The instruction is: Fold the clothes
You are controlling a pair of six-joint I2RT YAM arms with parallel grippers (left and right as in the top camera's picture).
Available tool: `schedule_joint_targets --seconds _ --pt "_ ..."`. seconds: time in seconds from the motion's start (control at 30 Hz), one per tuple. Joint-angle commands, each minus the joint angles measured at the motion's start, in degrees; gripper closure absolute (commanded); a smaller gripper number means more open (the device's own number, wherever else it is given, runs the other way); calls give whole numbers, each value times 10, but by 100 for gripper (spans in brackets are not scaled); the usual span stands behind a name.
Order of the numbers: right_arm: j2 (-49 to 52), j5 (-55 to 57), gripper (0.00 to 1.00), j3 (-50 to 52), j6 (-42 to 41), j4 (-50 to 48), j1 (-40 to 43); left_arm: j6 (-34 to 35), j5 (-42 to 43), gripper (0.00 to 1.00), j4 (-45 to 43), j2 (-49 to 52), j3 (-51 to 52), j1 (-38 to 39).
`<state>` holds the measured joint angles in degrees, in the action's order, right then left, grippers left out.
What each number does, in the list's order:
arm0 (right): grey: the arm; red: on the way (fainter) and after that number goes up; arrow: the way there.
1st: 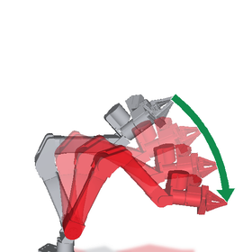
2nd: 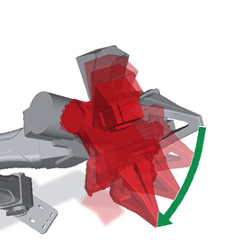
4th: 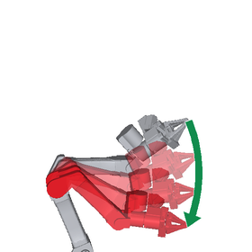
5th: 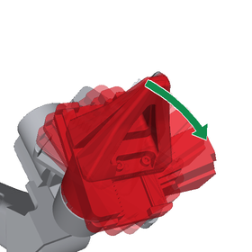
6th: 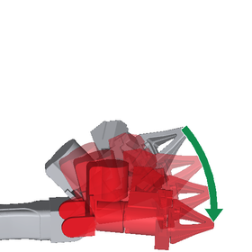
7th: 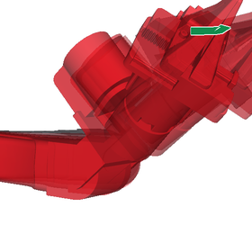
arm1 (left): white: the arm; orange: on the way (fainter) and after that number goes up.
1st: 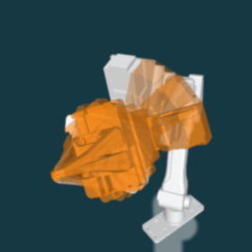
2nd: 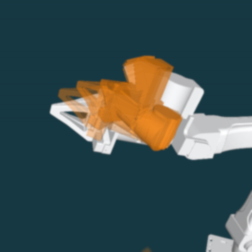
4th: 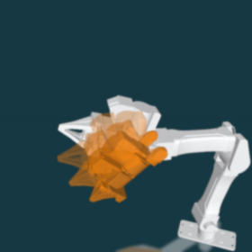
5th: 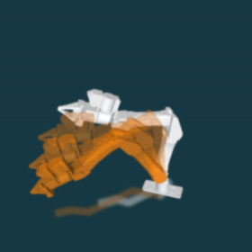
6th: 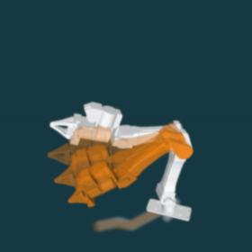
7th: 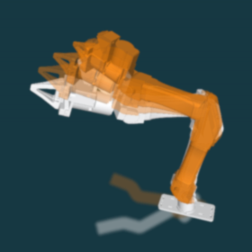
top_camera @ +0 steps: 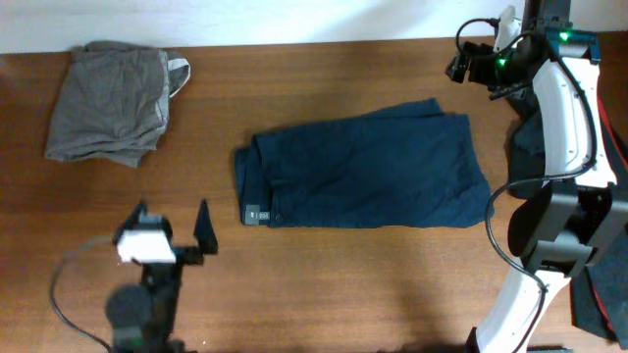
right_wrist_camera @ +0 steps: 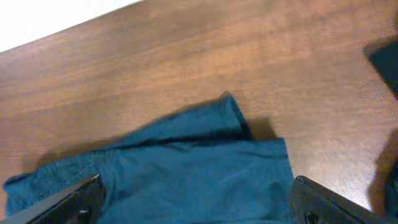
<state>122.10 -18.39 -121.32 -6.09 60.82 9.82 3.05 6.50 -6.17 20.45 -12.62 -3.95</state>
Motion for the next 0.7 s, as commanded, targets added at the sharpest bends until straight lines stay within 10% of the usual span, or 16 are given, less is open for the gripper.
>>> schedule_joint_targets --seconds 0.0,0.27,0.67 --pt "-2 -40 1 -12 -4 -9 -1 -10 35 1 79 188 -194 -2" --pt "-2 -45 1 -12 -4 -1 -1 -9 204 1 68 434 -338 3" --pt "-2 -45 1 -12 -4 -2 -1 41 136 1 285 716 -542 38"
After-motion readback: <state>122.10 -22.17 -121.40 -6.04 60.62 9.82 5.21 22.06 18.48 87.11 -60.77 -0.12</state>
